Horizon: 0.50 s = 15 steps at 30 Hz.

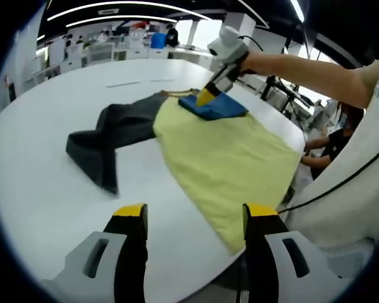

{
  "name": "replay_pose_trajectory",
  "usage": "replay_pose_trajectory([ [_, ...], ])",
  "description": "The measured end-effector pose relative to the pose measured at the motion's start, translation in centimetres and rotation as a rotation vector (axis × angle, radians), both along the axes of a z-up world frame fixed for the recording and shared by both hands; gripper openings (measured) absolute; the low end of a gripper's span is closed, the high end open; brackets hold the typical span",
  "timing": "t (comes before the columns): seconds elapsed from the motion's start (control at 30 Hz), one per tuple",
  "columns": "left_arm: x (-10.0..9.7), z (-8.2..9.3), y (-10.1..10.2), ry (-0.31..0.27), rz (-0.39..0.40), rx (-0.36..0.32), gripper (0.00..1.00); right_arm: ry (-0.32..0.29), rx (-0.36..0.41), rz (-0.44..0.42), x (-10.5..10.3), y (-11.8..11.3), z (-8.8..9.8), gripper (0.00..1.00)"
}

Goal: Fold the garment on the visible template until the final outline fits inside the template.

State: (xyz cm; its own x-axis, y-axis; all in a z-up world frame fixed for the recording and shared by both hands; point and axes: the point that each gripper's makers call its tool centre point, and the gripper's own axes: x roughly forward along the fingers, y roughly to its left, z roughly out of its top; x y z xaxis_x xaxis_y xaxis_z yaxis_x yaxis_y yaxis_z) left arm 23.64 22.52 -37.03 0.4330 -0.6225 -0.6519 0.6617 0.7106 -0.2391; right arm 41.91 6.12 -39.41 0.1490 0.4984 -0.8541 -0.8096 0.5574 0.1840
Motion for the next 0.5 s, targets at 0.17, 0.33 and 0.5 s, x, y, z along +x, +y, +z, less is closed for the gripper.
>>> replay_pose_trajectory([
  [0.17,0.2,-0.1,-0.1,0.002,-0.003,0.002,0.58,-0.029,0.000,-0.026,1.1,-1.4,0.5,0.00],
  [0.33,0.4,0.1,-0.2,-0.002,-0.003,0.001,0.58,-0.041,-0.016,-0.070,1.9,-3.5,0.4,0.00],
  [0.5,0.4,0.0,-0.1,0.002,-0.004,0.005,0.58,-0.053,-0.021,-0.115,2.4,-5.2,0.2,0.07],
])
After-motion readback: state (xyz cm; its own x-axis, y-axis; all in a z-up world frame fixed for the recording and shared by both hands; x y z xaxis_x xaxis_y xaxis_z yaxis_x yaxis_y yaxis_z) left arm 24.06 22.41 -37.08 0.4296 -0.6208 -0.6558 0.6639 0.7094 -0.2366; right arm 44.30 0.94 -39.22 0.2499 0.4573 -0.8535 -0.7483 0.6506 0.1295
